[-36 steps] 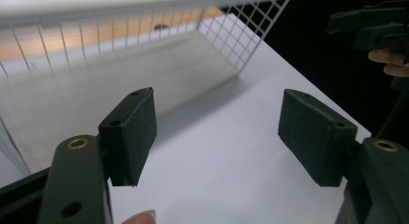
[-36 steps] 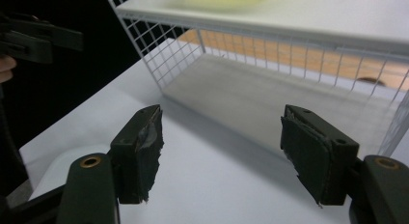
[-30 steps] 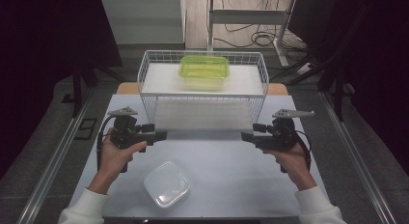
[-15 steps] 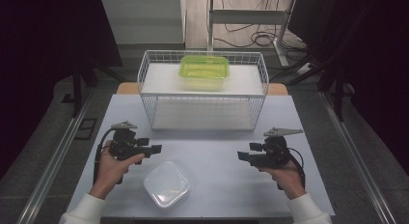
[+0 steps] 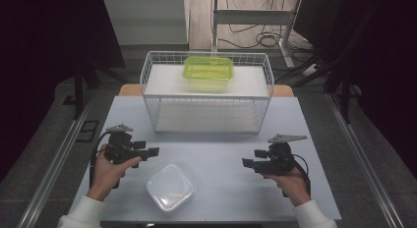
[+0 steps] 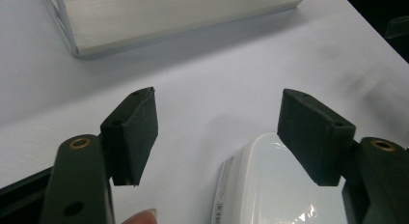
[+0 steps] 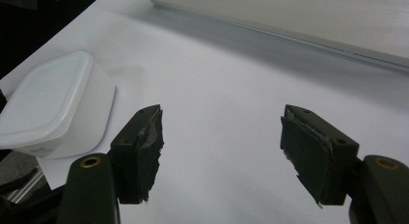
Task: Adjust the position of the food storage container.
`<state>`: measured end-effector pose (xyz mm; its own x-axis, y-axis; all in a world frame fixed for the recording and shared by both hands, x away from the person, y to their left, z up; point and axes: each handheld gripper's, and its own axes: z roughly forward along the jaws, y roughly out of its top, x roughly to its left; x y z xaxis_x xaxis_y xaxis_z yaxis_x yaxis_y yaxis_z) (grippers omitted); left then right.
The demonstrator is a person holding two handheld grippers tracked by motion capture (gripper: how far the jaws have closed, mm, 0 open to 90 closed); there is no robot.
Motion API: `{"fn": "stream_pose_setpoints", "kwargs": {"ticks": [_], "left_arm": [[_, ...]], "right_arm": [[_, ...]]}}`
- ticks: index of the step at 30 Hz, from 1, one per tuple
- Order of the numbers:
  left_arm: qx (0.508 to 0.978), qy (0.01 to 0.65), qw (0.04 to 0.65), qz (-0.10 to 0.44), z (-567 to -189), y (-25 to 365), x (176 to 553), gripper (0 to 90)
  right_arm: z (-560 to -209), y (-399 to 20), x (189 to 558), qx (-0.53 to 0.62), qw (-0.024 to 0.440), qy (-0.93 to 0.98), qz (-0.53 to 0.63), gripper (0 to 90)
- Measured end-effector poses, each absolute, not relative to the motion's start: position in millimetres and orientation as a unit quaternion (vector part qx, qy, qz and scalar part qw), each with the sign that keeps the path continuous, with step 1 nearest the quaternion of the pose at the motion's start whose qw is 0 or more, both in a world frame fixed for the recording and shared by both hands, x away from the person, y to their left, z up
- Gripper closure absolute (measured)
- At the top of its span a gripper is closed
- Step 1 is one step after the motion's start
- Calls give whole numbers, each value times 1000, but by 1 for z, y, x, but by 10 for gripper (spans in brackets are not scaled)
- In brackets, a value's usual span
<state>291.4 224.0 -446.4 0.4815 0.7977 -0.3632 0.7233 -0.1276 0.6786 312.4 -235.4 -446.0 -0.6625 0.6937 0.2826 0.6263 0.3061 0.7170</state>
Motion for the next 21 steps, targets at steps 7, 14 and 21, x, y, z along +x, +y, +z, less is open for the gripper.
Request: {"fn": "stream_pose_setpoints", "kwargs": {"ticks": [7, 14, 21], "left_arm": [[753, 507, 416, 50, -445, 231, 289, 300], [760, 499, 412, 55, -438, 233, 283, 317], [766, 500, 401, 37, -443, 238, 279, 390]], "right_arm": [[-448, -238, 315, 417, 39, 805, 420, 314], [-447, -239, 315, 415, 39, 806, 420, 314], [-447, -241, 317, 418, 42, 806, 417, 314]]}}
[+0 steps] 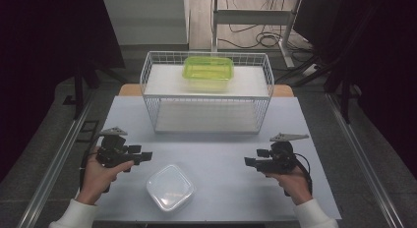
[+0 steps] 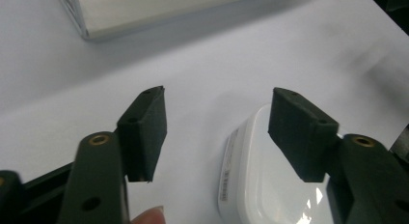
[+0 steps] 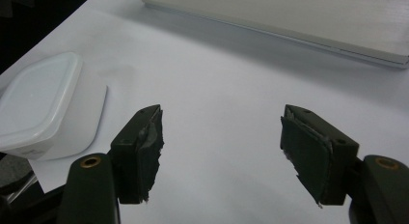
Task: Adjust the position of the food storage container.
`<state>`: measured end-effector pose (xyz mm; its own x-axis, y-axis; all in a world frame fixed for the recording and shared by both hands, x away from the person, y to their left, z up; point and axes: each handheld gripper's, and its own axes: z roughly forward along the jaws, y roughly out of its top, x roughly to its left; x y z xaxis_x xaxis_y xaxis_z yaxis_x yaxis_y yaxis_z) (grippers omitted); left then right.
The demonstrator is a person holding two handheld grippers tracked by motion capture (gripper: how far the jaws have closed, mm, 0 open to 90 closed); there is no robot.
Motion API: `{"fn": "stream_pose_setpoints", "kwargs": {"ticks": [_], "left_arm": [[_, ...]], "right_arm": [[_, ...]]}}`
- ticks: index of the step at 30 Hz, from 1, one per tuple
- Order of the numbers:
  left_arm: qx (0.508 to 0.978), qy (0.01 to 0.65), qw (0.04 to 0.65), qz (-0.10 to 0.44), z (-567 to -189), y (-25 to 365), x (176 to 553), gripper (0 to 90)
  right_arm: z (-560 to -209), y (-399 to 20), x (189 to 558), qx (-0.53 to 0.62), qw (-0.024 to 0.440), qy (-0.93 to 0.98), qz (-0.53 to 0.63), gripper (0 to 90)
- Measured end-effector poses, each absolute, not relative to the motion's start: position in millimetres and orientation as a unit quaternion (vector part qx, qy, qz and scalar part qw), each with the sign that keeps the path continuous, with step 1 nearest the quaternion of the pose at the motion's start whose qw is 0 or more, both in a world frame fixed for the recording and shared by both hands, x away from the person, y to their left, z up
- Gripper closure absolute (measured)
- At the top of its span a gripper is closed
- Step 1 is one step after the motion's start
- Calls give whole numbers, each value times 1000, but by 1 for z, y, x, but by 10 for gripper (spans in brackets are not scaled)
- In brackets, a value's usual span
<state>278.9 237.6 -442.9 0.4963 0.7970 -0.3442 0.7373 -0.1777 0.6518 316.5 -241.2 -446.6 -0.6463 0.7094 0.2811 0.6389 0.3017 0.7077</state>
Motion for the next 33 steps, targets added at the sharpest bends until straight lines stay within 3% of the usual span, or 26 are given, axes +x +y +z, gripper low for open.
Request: {"fn": "stream_pose_setpoints", "kwargs": {"ticks": [8, 18, 33], "left_arm": [[777, 487, 398, 25, -443, 236, 273, 545], [805, 445, 392, -5, -451, 231, 250, 844], [866, 382, 320, -32, -464, 203, 197, 894]], "right_arm": [[-450, -240, 321, 424, 41, 807, 409, 314], [-454, -237, 322, 425, 39, 811, 399, 313], [-456, -239, 322, 436, 39, 807, 396, 312]]}}
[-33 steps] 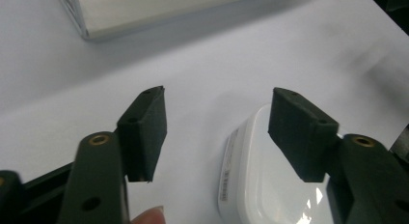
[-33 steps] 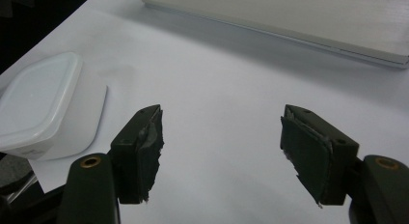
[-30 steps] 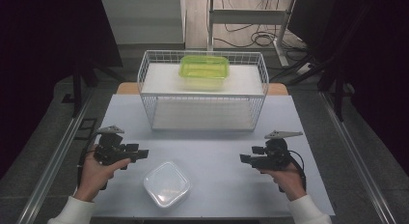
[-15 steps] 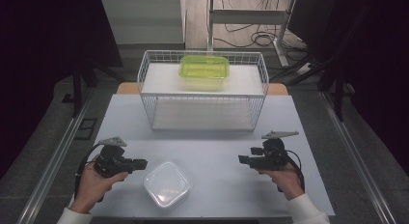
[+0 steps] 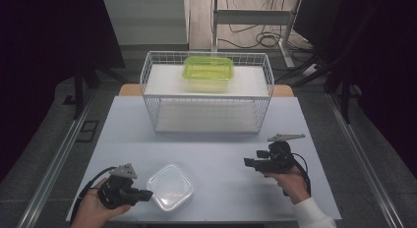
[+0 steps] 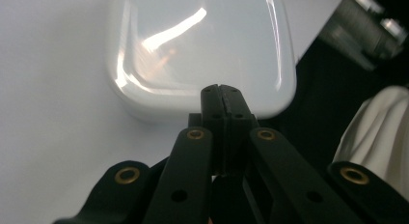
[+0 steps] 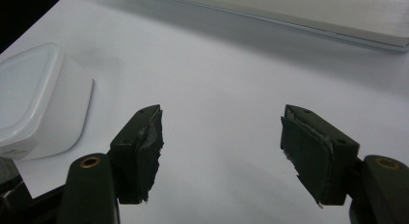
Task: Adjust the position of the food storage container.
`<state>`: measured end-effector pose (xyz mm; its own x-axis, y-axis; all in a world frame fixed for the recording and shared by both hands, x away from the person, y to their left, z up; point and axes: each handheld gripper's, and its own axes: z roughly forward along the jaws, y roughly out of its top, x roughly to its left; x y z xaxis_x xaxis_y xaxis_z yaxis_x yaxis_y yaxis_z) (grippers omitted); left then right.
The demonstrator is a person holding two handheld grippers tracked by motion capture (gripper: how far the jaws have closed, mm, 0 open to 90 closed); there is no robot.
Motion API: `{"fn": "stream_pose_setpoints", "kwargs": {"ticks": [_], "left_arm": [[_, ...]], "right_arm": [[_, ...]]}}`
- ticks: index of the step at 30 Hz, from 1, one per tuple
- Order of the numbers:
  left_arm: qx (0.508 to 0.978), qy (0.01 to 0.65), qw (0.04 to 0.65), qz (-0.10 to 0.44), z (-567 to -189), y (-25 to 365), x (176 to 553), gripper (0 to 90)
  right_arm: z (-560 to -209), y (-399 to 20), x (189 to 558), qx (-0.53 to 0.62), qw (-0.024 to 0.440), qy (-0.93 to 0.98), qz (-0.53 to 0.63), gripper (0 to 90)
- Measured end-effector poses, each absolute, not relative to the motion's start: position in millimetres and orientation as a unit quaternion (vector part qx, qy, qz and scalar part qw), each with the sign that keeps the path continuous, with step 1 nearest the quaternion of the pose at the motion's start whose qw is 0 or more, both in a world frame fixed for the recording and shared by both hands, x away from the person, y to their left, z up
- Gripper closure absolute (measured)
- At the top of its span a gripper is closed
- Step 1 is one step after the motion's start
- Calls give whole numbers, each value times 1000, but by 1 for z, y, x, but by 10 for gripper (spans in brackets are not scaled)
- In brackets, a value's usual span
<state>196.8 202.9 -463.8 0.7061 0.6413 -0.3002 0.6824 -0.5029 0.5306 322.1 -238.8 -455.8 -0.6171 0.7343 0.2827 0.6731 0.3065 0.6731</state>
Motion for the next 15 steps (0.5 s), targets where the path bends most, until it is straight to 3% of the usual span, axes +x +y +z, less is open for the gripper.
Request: {"fn": "stream_pose_setpoints", "kwargs": {"ticks": [5, 15], "left_arm": [[883, 371, 283, -44, -477, 188, 187, 894], [881, 378, 280, -44, -484, 178, 192, 895]], "right_arm": [[-456, -239, 323, 437, 40, 807, 396, 312], [-455, -241, 323, 439, 40, 806, 396, 312]]}}
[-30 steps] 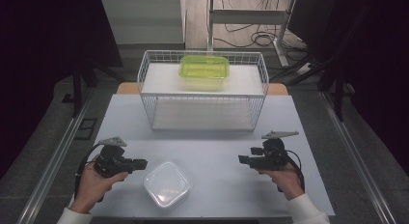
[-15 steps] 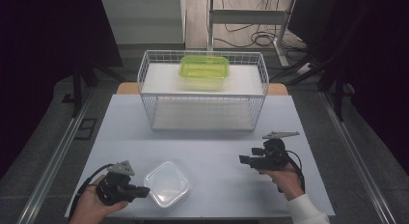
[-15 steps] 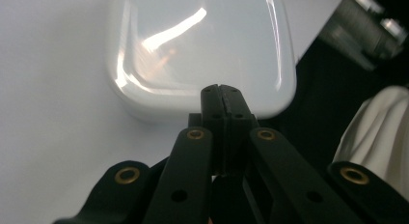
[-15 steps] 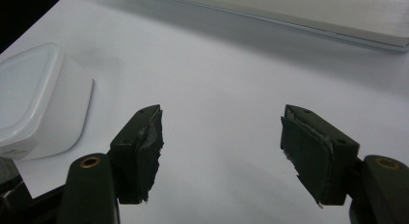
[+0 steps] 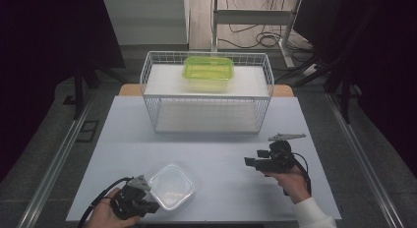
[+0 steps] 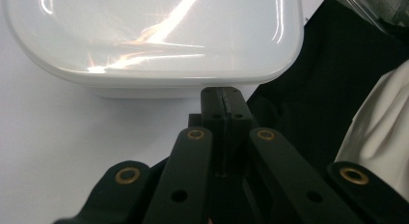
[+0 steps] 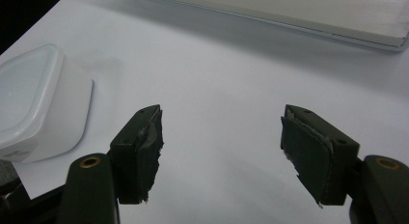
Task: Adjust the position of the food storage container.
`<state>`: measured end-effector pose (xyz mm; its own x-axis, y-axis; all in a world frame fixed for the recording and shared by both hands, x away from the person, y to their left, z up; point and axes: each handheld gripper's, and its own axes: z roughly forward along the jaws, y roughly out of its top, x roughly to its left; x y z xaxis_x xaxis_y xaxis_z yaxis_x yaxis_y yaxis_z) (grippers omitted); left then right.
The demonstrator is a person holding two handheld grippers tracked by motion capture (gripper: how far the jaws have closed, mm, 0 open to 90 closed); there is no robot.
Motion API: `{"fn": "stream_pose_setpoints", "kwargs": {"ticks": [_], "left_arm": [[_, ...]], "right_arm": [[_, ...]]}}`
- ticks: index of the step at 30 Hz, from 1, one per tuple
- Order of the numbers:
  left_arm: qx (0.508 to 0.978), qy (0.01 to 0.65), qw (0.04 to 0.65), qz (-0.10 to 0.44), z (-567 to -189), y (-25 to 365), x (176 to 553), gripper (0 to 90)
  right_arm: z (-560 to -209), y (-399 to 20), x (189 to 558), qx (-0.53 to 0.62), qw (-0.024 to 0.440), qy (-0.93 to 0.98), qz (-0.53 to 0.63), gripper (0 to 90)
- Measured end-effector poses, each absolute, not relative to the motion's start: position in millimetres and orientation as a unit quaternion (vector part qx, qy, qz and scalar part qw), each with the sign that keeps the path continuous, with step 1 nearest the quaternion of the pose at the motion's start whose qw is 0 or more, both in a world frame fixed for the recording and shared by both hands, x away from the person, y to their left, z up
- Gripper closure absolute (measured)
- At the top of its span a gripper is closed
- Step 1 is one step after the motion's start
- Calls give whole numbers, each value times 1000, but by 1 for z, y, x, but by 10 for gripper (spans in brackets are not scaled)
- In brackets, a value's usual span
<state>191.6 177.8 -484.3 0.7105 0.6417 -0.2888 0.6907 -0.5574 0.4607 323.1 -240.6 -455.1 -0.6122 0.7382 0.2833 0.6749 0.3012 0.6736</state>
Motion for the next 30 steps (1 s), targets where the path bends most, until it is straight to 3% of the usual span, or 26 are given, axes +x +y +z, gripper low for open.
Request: {"fn": "stream_pose_setpoints", "kwargs": {"ticks": [13, 30], "left_arm": [[874, 388, 291, -40, -487, 160, 214, 895], [863, 402, 304, -35, -492, 99, 258, 894]], "right_arm": [[-456, -242, 324, 441, 38, 805, 396, 312], [-457, -246, 326, 440, 39, 806, 395, 309]]}}
